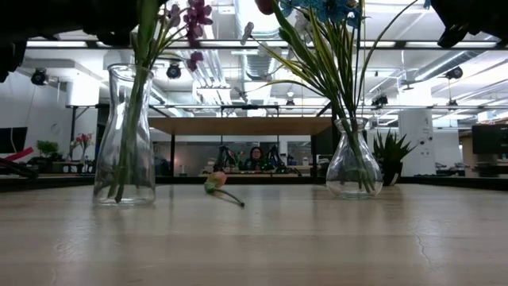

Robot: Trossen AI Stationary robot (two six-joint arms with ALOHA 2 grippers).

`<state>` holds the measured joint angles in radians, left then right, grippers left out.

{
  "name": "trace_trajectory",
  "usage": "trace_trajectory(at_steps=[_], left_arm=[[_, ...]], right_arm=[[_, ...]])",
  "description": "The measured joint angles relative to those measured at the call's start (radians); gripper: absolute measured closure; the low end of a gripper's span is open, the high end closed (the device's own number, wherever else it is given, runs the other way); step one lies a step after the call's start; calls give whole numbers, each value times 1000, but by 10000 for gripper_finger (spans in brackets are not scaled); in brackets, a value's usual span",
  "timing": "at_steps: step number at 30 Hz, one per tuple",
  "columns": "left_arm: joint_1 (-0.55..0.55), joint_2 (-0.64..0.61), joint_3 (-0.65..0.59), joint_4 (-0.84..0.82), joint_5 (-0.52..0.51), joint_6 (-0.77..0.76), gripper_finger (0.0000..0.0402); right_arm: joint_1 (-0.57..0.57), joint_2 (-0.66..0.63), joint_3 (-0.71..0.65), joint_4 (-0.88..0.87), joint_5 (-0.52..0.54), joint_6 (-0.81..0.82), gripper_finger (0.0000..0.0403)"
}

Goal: Pick and place flowers into a vace then onto a shelf
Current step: Put the yellow tulip into the left crystal vase, then put the pink tulip into the left crystal vase

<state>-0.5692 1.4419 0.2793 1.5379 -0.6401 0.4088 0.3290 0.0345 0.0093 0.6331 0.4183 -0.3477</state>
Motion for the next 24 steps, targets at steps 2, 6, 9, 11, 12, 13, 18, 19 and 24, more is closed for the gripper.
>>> trace_trajectory(at_steps=[2,6,9,11,12,13,18,19,24], left_arm=[[-1,-14,0,0,1,0,226],[-9,-48,0,-12,0,-4,212],[-15,-88,0,-59,1,-41,199],[-16,-123,-1,-107,1,-66,188],[-20,-143,0,-134,1,-72,182],[-21,-163,-1,-163,1,-73,176],[-41,-272,0,-275,7,-78,161],[-47,-296,0,-295,7,-78,160],[-87,-413,0,-393,9,-79,159]], right_arm=[[0,0,0,0,0,0,339],[0,0,0,0,0,0,339],[0,0,0,0,0,0,339],[0,0,0,0,0,0,339],[0,0,0,0,0,0,339],[0,0,0,0,0,0,339],[0,0,0,0,0,0,339],[0,0,0,0,0,0,339],[0,0,0,0,0,0,339]])
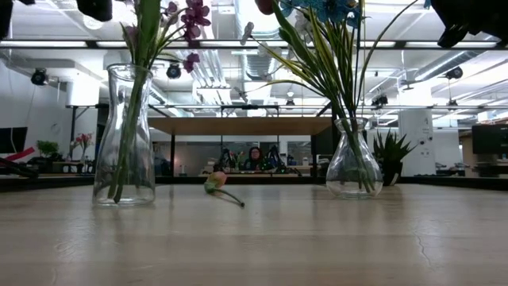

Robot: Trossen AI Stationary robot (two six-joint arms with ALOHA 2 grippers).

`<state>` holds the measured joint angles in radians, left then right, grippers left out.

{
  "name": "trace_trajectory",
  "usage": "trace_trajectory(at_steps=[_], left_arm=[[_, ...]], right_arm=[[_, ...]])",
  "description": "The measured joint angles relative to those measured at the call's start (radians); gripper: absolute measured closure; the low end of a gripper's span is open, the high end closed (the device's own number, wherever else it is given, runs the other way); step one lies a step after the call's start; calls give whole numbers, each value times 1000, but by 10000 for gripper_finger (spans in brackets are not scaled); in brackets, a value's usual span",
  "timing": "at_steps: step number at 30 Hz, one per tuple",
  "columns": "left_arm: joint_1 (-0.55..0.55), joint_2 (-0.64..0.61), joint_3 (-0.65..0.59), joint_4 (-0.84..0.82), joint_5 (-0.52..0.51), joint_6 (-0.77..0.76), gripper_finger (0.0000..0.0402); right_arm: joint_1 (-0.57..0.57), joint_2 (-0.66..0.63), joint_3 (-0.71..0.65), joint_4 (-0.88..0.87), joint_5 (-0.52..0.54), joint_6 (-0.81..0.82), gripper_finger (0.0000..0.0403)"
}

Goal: Pick and place flowers into a vace then onto a shelf
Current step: Put the pink tulip into the left crystal vase

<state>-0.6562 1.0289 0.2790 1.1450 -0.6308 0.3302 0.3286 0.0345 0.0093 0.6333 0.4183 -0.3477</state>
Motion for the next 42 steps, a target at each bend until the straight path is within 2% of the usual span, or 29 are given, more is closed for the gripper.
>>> trace_trajectory(at_steps=[5,14,31,34,36,38,42], left_arm=[[-38,-69,0,-30,1,0,159],[-59,-113,0,-35,4,14,159],[-61,-227,5,-44,-2,254,159],[-78,-227,63,-80,-65,296,159],[-87,-225,126,-173,-186,298,159],[-90,-212,198,-351,-295,269,159],[-100,-159,387,-761,-284,92,159]], right_arm=[[0,0,0,0,0,0,339],[0,0,0,0,0,-4,339],[0,0,0,0,0,0,339],[0,0,0,0,0,0,339],[0,0,0,1,0,1,339],[0,0,0,1,0,0,339],[0,0,0,0,0,0,339]])
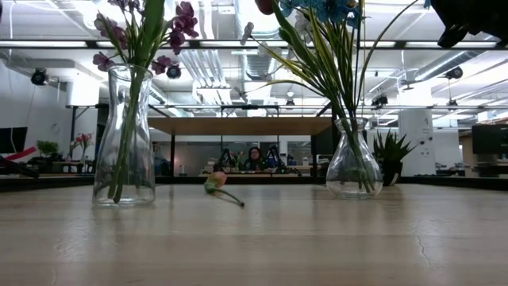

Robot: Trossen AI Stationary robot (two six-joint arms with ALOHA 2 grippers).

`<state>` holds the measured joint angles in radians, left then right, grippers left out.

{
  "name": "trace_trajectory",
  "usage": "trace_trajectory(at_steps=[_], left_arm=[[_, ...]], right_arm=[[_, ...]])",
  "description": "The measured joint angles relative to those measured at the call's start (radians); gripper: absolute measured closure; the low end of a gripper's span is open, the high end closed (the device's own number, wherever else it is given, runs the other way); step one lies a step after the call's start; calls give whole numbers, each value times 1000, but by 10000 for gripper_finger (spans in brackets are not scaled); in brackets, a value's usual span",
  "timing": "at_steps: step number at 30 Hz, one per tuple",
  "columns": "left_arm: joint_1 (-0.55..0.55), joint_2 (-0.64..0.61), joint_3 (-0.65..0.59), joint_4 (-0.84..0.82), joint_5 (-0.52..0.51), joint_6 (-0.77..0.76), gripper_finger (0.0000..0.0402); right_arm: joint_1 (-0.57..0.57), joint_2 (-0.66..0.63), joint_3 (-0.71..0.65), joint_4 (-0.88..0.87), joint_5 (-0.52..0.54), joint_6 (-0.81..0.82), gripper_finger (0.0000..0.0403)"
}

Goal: Pick and place flowers into a vace then onto a shelf
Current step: Put the pink tulip into the left crystal vase

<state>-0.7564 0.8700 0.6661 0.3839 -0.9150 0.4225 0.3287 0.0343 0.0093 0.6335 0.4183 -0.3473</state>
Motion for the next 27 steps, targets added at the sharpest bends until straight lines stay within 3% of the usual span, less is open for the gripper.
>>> trace_trajectory(at_steps=[4,7,11,18,27], left_arm=[[-11,90,208,-358,4,-212,159],[-11,174,336,-519,-2,-338,159],[-16,290,482,-626,-18,-423,159],[-38,478,717,-819,-132,-606,159],[-38,712,926,-988,-146,-864,159]], right_arm=[[0,0,0,0,0,0,339],[0,0,0,0,0,0,339],[0,0,0,-1,0,0,339],[0,0,0,0,0,-11,339],[0,0,0,0,0,-42,339]])
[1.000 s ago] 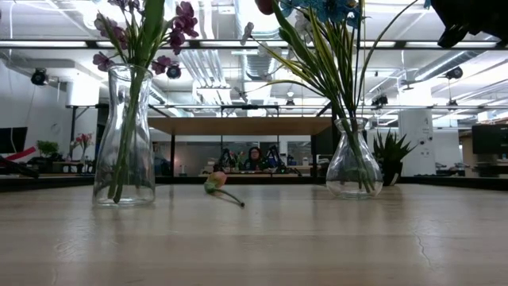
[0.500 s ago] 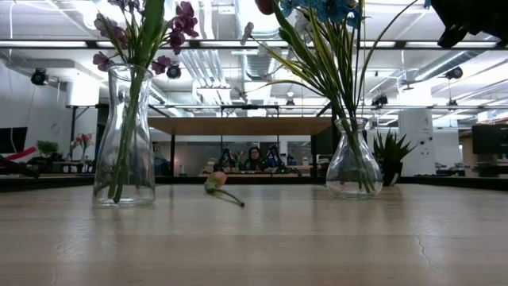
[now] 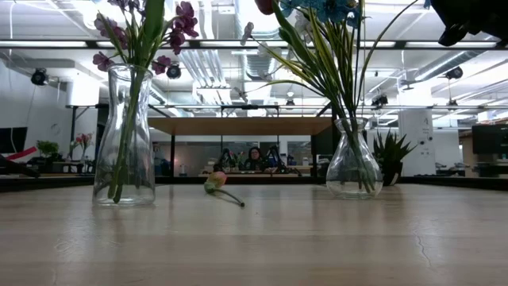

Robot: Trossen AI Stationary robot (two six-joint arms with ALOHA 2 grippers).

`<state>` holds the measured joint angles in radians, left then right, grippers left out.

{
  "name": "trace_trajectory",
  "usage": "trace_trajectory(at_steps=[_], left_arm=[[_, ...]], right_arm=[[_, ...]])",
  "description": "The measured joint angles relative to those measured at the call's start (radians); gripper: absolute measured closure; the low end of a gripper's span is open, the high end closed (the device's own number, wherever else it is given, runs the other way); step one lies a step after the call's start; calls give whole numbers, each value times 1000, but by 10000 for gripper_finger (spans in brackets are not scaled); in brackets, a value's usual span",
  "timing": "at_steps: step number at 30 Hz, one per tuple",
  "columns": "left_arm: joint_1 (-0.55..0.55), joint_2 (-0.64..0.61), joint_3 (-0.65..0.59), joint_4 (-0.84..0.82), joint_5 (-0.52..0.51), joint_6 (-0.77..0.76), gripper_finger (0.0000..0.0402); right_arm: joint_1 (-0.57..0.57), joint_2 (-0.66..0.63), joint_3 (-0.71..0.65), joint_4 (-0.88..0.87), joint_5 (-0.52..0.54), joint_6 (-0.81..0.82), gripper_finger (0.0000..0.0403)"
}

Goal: Pick and place flowers into a vace then onto a shelf
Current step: Put the pink tulip into the left crystal vase

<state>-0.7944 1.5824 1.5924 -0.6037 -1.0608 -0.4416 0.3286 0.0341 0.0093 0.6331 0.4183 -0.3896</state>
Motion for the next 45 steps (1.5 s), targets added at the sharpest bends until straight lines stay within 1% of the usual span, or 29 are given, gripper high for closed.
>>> trace_trajectory(at_steps=[9,16,19,20,24,30,38,41,45], left_arm=[[-29,210,180,-6,-51,-155,159],[-33,376,285,-7,-70,-284,159],[-33,439,322,-6,-101,-343,159],[-34,456,327,-6,-121,-363,159],[-35,500,328,-6,-148,-476,159],[-29,535,263,-6,-149,-645,159],[-17,539,105,6,-147,-834,159],[-4,539,23,59,-145,-883,159],[19,539,-106,211,-145,-888,159]], right_arm=[[0,0,0,-1,0,24,339],[0,0,0,-31,0,27,339],[0,1,0,-42,0,54,339],[0,1,0,-47,0,59,339],[0,1,0,-54,0,85,339],[0,1,0,-52,0,95,339],[0,1,0,-51,0,91,339],[0,1,0,-51,0,91,339],[0,1,0,-50,0,91,339]])
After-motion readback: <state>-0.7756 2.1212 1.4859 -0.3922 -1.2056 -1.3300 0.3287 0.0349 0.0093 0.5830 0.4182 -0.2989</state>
